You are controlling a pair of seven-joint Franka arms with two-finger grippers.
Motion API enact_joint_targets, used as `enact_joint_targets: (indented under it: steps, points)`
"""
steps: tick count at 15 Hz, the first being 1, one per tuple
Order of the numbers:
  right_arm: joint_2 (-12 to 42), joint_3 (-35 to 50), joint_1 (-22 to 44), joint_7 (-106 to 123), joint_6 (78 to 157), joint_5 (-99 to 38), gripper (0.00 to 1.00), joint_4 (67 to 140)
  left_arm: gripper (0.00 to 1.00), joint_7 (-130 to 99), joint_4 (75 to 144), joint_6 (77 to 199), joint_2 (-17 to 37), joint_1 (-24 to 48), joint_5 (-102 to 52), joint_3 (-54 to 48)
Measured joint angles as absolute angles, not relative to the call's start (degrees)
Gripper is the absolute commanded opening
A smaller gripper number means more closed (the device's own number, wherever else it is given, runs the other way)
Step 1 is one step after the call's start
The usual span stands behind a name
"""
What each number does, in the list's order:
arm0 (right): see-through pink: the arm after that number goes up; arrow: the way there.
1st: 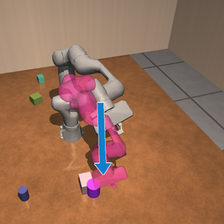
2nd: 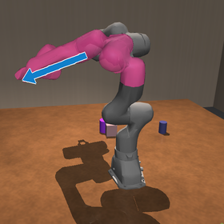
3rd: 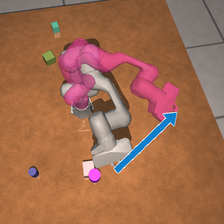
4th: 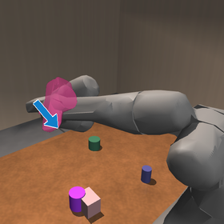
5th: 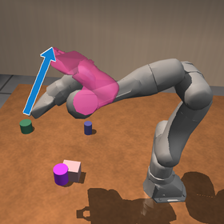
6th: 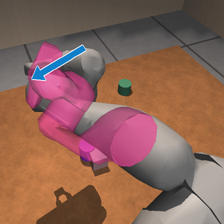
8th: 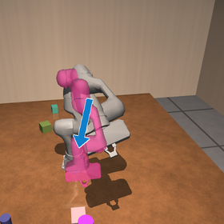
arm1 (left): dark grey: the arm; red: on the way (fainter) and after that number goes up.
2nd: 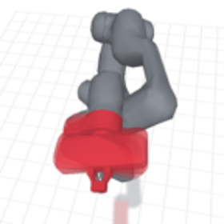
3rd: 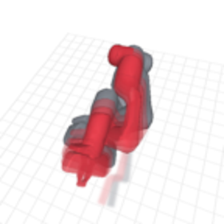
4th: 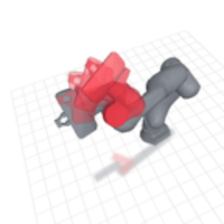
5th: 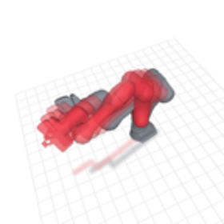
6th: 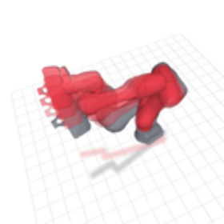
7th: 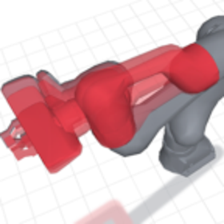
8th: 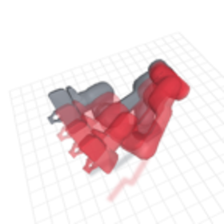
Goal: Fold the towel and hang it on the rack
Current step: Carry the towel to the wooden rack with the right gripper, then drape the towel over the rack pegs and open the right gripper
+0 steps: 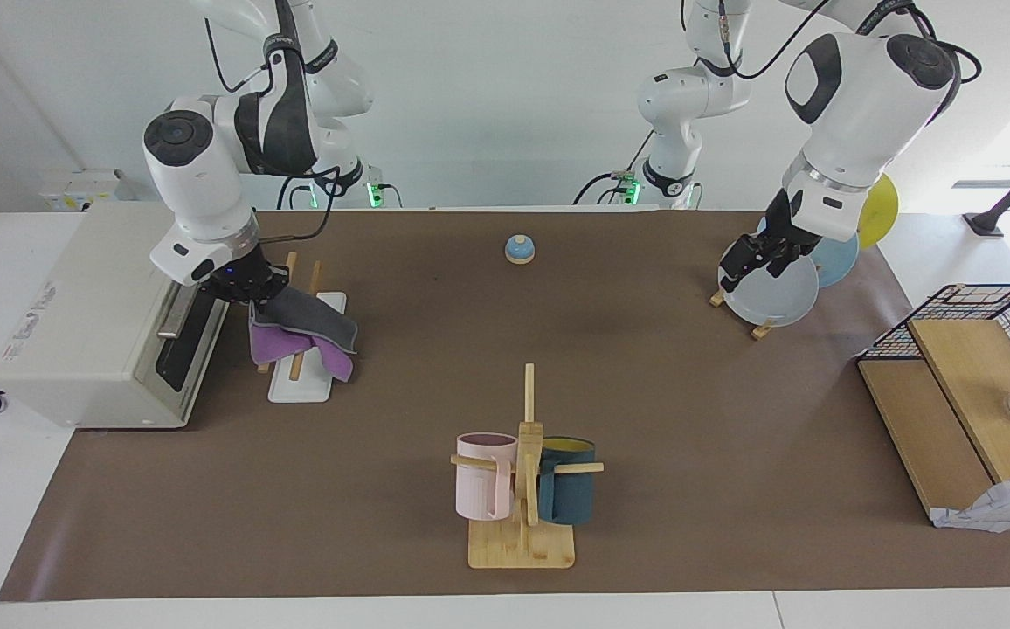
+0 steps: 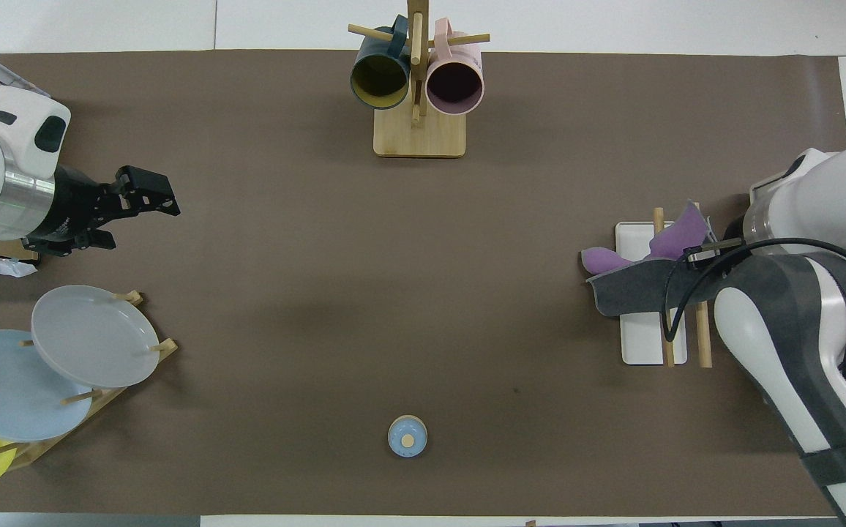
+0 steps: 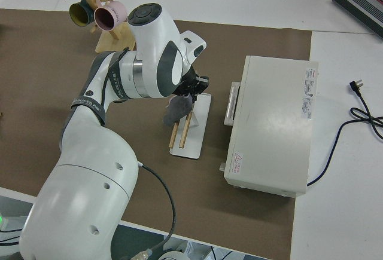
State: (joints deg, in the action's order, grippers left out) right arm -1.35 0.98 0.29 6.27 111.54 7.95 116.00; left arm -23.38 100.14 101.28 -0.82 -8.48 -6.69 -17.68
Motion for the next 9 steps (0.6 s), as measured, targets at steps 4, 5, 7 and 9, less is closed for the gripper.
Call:
enact_joint_targets:
  steps: [4,5,7,9]
  points:
    - [-1.37,1.13,0.27,9.29,111.54,9.42,0.0,115.94,1.0,-17.82,97.06,96.37,-0.72,-8.51,-2.18,-17.6]
    - [-1.37,1.1,0.08,9.7,111.54,9.53,0.0,115.94,1.0,-17.07,96.38,95.15,-0.7,-8.51,-1.24,-17.61]
    - [-1.37,1.07,-0.45,10.65,111.54,9.63,0.0,115.97,1.0,-15.75,95.29,93.02,-0.65,-8.45,1.35,-17.8]
    - [-1.37,1.02,-0.83,11.14,111.54,9.64,0.0,116.18,1.0,-13.65,94.62,90.93,-0.65,-8.16,2.26,-17.81]
